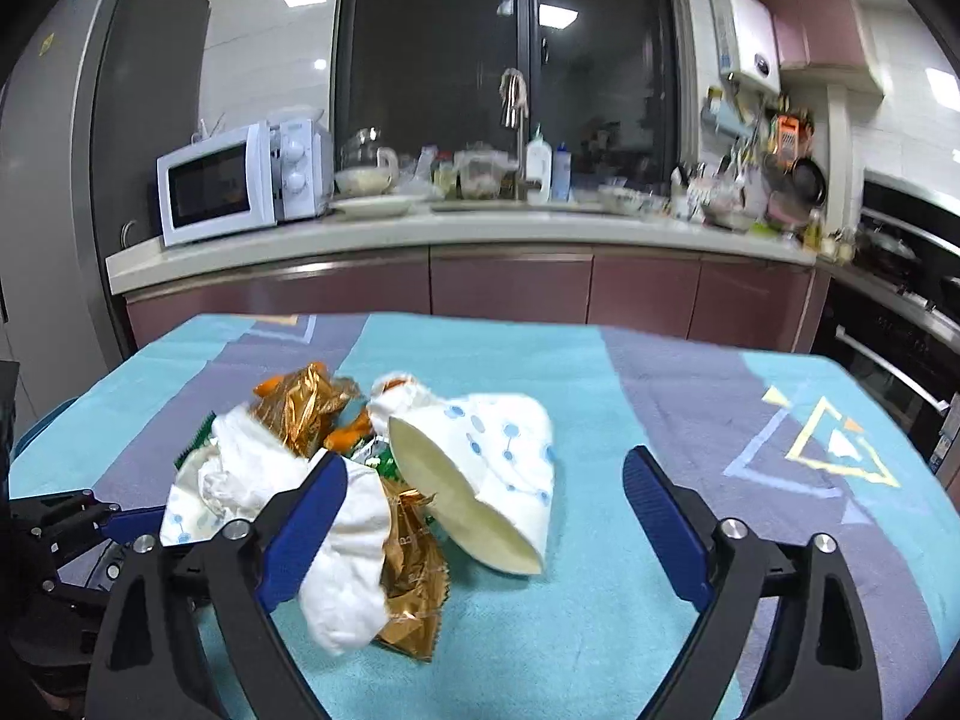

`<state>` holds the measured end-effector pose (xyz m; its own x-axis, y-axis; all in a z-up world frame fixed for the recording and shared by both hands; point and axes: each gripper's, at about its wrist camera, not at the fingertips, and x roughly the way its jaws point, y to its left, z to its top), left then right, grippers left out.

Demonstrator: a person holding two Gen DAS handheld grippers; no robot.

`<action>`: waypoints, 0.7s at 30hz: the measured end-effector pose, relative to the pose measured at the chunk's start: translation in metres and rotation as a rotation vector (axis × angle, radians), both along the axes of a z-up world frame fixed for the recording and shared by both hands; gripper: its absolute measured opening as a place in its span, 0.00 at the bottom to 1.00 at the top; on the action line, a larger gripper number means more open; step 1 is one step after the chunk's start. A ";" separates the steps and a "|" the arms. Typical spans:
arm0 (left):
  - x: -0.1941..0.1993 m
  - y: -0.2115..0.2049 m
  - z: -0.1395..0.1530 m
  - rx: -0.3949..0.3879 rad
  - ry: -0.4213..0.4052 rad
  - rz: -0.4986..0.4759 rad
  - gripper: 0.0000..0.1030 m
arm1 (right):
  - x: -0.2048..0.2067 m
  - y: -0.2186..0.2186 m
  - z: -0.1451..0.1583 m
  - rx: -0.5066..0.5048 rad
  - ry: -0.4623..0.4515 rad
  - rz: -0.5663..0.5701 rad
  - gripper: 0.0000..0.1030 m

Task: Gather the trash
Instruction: 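Grasp the white paper cup with the left gripper while the right gripper grasps another cup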

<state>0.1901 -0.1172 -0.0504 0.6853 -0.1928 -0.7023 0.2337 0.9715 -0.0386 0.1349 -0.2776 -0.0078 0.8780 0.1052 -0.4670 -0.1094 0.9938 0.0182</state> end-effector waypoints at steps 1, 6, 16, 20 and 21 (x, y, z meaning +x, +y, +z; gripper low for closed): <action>-0.004 0.000 0.001 -0.003 -0.001 0.000 0.48 | 0.002 -0.001 0.000 0.009 0.017 0.006 0.84; -0.005 0.004 0.001 -0.020 -0.013 0.013 0.41 | 0.007 0.005 0.008 -0.034 0.010 0.012 0.78; -0.011 0.017 0.007 -0.037 -0.048 0.042 0.24 | 0.028 0.012 -0.006 -0.130 0.117 0.027 0.38; -0.013 0.022 0.010 -0.051 -0.058 0.048 0.18 | 0.032 0.013 -0.009 -0.161 0.138 0.029 0.17; -0.014 0.023 0.010 -0.056 -0.062 0.048 0.16 | 0.032 0.014 -0.009 -0.165 0.137 0.030 0.08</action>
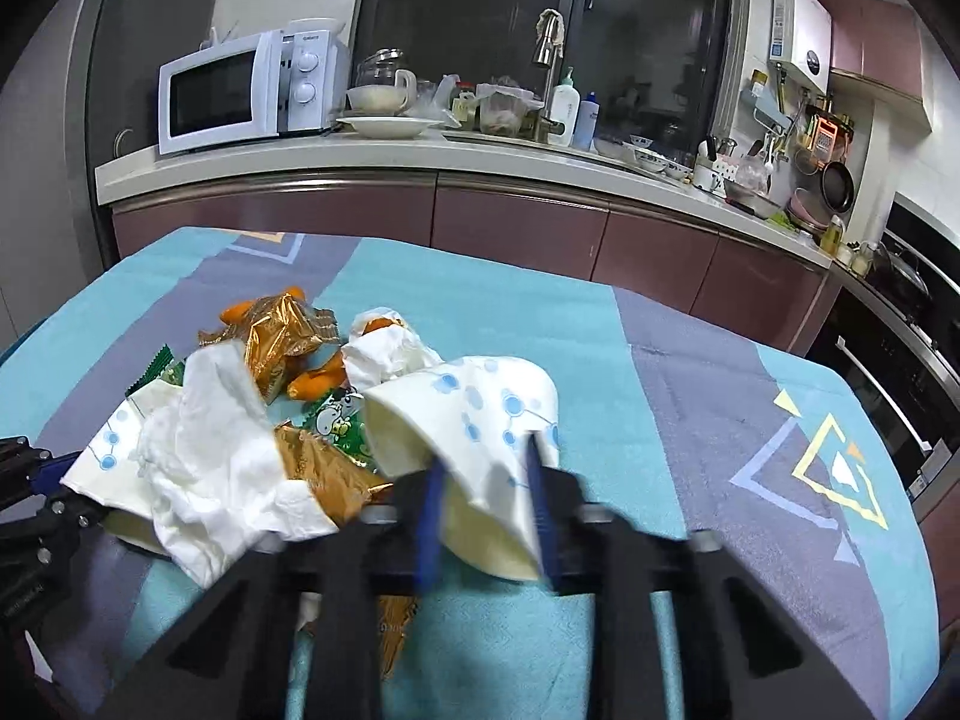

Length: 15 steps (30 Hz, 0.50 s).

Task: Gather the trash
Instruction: 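Grasp the white paper cup with the left gripper while the right gripper grasps another cup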

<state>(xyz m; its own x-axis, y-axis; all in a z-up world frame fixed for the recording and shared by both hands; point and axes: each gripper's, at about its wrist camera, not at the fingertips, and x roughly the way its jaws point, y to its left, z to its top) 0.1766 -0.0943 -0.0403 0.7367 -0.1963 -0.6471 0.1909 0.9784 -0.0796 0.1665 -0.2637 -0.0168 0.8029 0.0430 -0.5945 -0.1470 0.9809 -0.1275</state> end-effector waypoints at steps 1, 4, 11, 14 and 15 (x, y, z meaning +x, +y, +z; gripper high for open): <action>-0.001 0.001 0.001 0.000 -0.005 0.000 0.15 | -0.001 0.001 0.001 -0.008 -0.005 -0.001 0.06; -0.001 0.004 0.003 -0.011 -0.016 -0.003 0.08 | -0.004 0.001 0.001 -0.010 -0.012 0.004 0.02; -0.008 0.012 0.012 -0.044 -0.046 0.003 0.05 | -0.015 -0.006 0.013 -0.006 -0.071 -0.029 0.01; -0.013 0.017 0.018 -0.057 -0.060 0.012 0.05 | -0.021 -0.011 0.020 -0.003 -0.100 -0.044 0.01; -0.014 0.018 0.021 -0.060 -0.065 0.013 0.05 | -0.023 -0.012 0.023 0.000 -0.113 -0.051 0.01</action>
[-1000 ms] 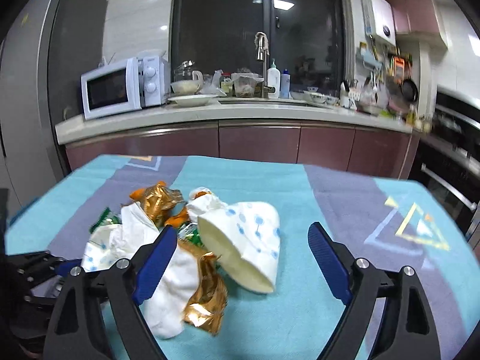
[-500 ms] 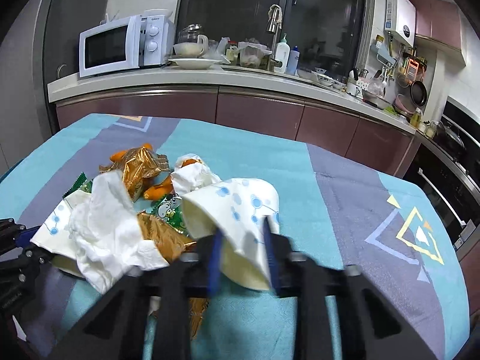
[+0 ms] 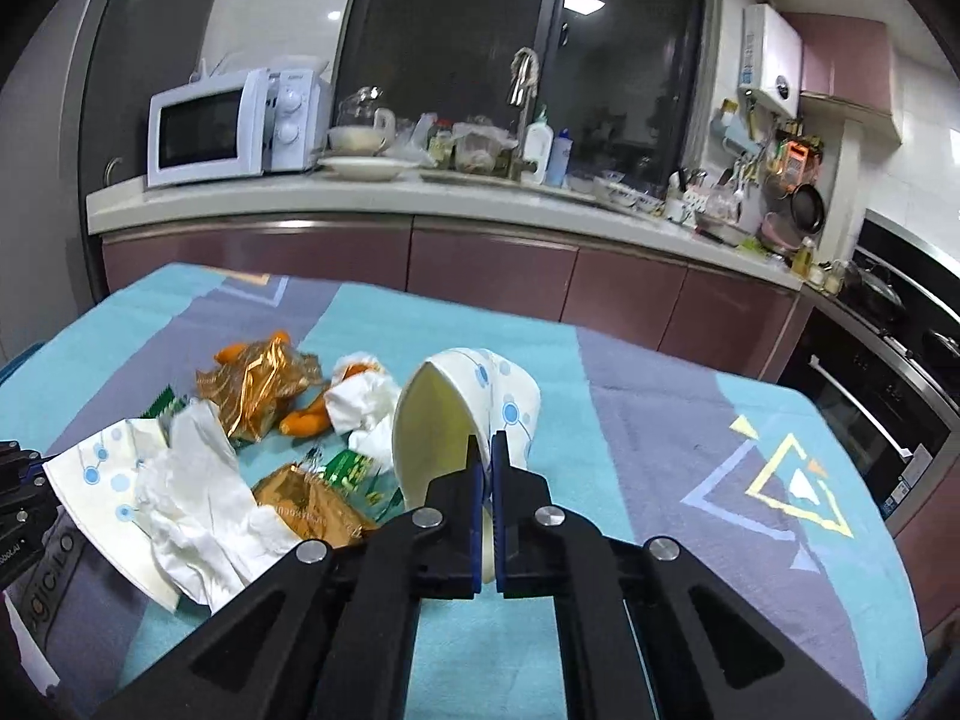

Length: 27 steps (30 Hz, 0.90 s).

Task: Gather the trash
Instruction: 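Grasp the white paper cup with the left gripper while the right gripper grasps another cup, then carry both paper cups toward the blue bin with both grippers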

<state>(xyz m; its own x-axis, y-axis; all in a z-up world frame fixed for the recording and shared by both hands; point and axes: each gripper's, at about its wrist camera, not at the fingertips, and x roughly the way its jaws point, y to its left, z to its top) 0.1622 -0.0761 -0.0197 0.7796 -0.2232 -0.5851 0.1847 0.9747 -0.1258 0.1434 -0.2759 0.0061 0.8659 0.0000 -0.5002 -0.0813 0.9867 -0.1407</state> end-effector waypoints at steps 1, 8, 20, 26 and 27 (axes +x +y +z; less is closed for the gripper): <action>-0.001 0.002 0.002 -0.003 -0.005 0.003 0.05 | -0.002 -0.001 0.003 0.001 -0.012 -0.007 0.01; -0.020 0.021 0.029 -0.027 -0.063 0.042 0.05 | -0.020 -0.003 0.025 0.008 -0.084 -0.015 0.01; -0.072 0.063 0.083 -0.038 -0.189 0.120 0.05 | -0.063 0.021 0.068 0.041 -0.211 0.059 0.01; -0.106 0.089 0.105 -0.021 -0.251 0.175 0.05 | -0.085 0.044 0.081 0.066 -0.256 0.121 0.01; -0.111 0.095 0.109 -0.019 -0.261 0.187 0.05 | -0.089 0.049 0.083 0.069 -0.262 0.137 0.01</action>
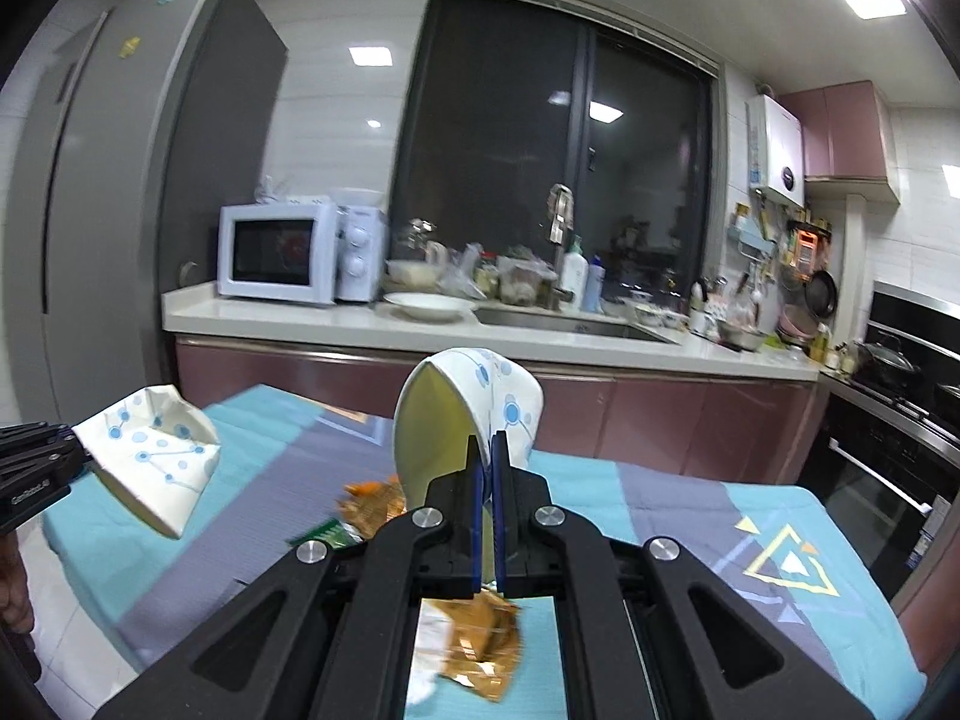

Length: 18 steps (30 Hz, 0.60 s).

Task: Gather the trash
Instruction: 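Carry both paper cups toward the blue bin with both grippers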

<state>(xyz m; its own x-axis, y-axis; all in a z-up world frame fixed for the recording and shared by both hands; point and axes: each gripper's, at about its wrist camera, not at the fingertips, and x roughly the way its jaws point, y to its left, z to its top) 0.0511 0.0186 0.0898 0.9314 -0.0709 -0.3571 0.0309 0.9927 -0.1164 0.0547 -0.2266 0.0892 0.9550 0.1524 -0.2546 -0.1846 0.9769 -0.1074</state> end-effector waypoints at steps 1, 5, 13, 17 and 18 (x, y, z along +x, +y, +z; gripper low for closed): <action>-0.004 0.005 0.003 0.003 -0.007 0.010 0.05 | -0.003 0.006 0.002 0.003 -0.008 0.016 0.01; -0.029 0.032 0.019 0.013 -0.053 0.083 0.05 | -0.013 0.028 0.008 0.014 -0.025 0.085 0.01; -0.084 0.107 0.045 0.050 -0.119 0.287 0.05 | -0.022 0.090 0.013 0.040 -0.028 0.272 0.01; -0.109 0.143 0.054 0.067 -0.137 0.379 0.05 | -0.016 0.124 0.012 0.059 -0.006 0.378 0.01; -0.115 0.152 0.055 0.071 -0.140 0.400 0.05 | -0.015 0.131 0.012 0.063 0.000 0.401 0.01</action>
